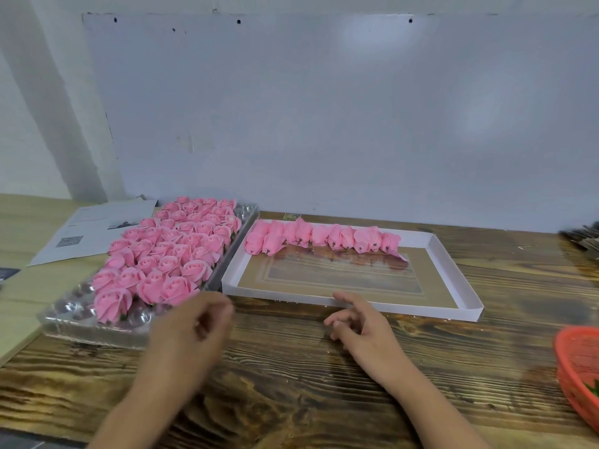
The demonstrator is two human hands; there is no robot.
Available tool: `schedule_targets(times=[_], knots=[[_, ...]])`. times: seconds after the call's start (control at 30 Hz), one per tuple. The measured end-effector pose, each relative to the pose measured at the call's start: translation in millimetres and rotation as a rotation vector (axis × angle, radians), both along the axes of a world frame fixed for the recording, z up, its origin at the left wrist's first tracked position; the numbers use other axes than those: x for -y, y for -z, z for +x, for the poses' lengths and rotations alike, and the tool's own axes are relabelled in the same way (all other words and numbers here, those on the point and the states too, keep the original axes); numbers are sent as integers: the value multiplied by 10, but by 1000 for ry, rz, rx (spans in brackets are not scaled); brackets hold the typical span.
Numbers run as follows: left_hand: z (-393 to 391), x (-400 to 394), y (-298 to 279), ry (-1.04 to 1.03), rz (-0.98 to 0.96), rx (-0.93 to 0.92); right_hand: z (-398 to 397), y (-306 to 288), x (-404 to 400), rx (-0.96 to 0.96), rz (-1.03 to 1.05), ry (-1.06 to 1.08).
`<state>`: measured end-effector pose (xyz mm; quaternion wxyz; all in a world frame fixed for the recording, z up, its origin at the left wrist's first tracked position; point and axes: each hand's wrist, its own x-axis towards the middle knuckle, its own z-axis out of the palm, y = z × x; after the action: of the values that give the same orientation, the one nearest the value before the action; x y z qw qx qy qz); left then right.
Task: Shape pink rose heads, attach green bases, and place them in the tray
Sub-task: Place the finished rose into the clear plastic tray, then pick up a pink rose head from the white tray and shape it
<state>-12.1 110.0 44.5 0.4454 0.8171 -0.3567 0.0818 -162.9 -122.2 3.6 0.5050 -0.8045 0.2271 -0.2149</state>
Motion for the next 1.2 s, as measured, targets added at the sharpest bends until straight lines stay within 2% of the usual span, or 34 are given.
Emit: schedule_targets(times=[0.1,0.17,0.3,0.43,0.6,0.8,0.9,1.0,1.07,1.2], knots=[[-118,406,136,175,239,-9,1,1,1,-2,-12,5],[-111,641,237,249,306,30,6,10,1,5,-9,12],[-87,1022,372,224,278,158,24,37,-1,53,2,41],[-69,1302,429,200,253,320,37,63,14,130,-120,123],[5,1478,539,219,410,344,20,57,66,202,-196,225],[61,1470,548,247,389,316,42,-32,177,171,-174,398],[49,1478,549,232,388,299,90,-167,380,43,-158,495],[38,1474,544,231,393,293,149,-311,612,-186,-293,557],[42,1473,543,236,393,295,192,-413,749,-300,-342,542],[32,1466,541,237,382,294,340,-505,1027,-526,-311,409]])
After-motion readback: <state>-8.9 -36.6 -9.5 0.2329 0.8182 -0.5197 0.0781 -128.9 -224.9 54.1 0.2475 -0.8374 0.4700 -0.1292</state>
